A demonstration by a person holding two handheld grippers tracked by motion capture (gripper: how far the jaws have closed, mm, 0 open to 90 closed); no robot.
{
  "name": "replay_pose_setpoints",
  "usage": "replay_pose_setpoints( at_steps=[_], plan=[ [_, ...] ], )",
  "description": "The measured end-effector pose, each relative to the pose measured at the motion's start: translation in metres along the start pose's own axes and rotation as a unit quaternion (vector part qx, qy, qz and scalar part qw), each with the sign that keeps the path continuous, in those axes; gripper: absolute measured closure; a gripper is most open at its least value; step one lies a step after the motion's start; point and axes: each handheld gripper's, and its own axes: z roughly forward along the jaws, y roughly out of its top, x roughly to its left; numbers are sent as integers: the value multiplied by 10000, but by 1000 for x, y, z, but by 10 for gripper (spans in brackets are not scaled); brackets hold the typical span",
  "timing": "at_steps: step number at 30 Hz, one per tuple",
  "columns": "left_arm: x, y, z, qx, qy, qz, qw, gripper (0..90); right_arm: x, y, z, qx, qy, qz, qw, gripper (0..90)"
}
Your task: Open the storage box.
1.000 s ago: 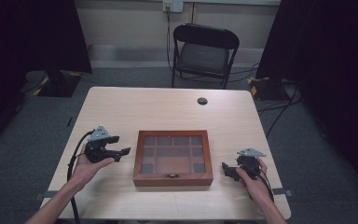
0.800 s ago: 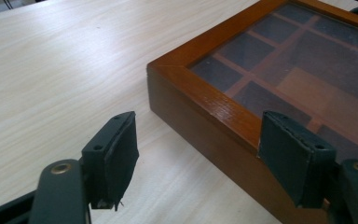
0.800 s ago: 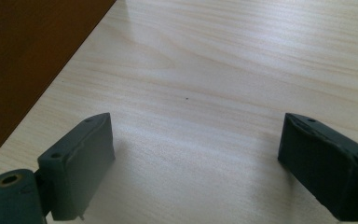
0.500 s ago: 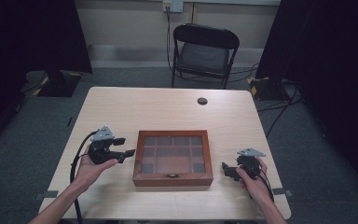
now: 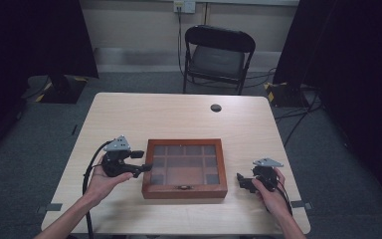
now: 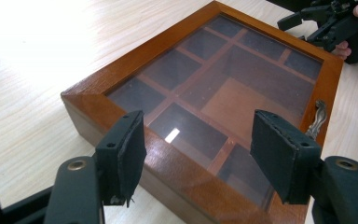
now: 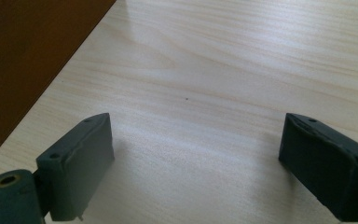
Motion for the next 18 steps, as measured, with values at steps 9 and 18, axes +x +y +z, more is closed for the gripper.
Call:
replay_pose_setpoints(
  at_steps=[9, 18],
  plan=[
    [-18, 16, 7, -71, -252, 302, 9992, 361, -1, 1, 1, 27, 17, -20, 10000, 67],
    [-47, 33, 25, -63, -505, 658, 9965, 379, -1, 1, 2, 29, 17, -19, 10000, 67]
  ],
)
